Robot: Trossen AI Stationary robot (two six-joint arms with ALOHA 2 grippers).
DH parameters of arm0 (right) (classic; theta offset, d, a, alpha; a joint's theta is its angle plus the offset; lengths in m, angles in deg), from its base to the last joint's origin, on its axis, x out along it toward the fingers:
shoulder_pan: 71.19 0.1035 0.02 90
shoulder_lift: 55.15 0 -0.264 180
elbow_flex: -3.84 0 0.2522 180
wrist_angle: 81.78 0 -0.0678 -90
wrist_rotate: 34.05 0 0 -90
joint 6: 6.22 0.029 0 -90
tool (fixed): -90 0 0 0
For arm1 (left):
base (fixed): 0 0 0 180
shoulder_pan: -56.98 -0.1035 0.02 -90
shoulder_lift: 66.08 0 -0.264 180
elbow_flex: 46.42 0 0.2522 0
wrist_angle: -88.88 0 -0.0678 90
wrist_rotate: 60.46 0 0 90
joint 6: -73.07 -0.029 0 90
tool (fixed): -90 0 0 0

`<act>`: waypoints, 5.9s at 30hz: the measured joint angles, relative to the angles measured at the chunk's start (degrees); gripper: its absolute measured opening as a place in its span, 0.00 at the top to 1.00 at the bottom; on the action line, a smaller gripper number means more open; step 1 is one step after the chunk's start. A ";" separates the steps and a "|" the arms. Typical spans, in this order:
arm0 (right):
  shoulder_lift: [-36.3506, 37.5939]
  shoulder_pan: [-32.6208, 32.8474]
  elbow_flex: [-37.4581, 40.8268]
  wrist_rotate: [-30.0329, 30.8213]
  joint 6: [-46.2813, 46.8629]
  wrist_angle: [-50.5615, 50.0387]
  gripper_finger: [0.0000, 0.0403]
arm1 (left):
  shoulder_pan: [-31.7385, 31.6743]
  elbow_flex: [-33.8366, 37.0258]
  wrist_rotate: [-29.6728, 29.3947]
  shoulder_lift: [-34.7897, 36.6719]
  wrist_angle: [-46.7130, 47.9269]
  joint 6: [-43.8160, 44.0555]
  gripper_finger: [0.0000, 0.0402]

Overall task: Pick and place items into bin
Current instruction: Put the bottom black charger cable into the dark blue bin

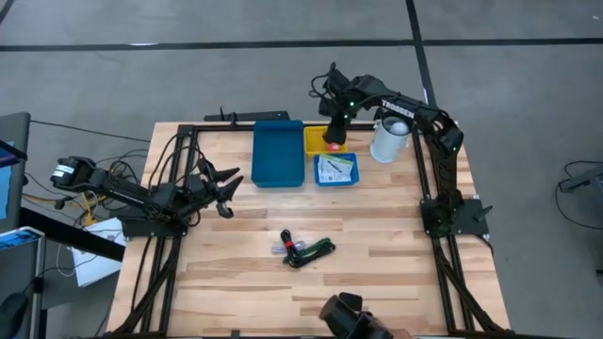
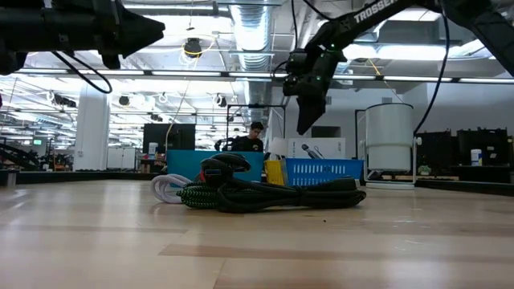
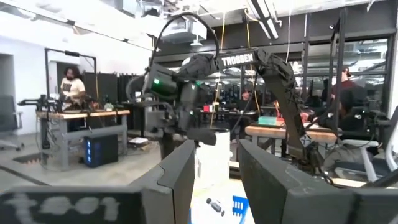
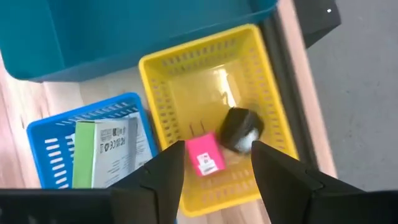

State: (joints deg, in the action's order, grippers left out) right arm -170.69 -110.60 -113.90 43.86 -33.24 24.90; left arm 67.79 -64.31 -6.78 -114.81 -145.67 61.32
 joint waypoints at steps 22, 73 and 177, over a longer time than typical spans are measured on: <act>12.75 19.25 0.32 1.89 21.09 -12.20 0.58 | -0.02 -0.02 7.90 0.00 -6.17 -13.33 0.72; -10.32 58.61 0.34 16.24 52.01 3.19 0.62 | 6.29 -17.11 8.31 20.01 66.27 7.19 0.72; 4.66 26.26 0.37 21.36 30.48 32.64 0.80 | 6.43 -17.14 14.14 19.89 67.61 11.99 0.72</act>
State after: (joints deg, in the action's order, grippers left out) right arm -166.04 -84.34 -113.53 65.22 -2.76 57.55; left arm 74.22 -81.44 7.36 -94.92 -78.06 73.31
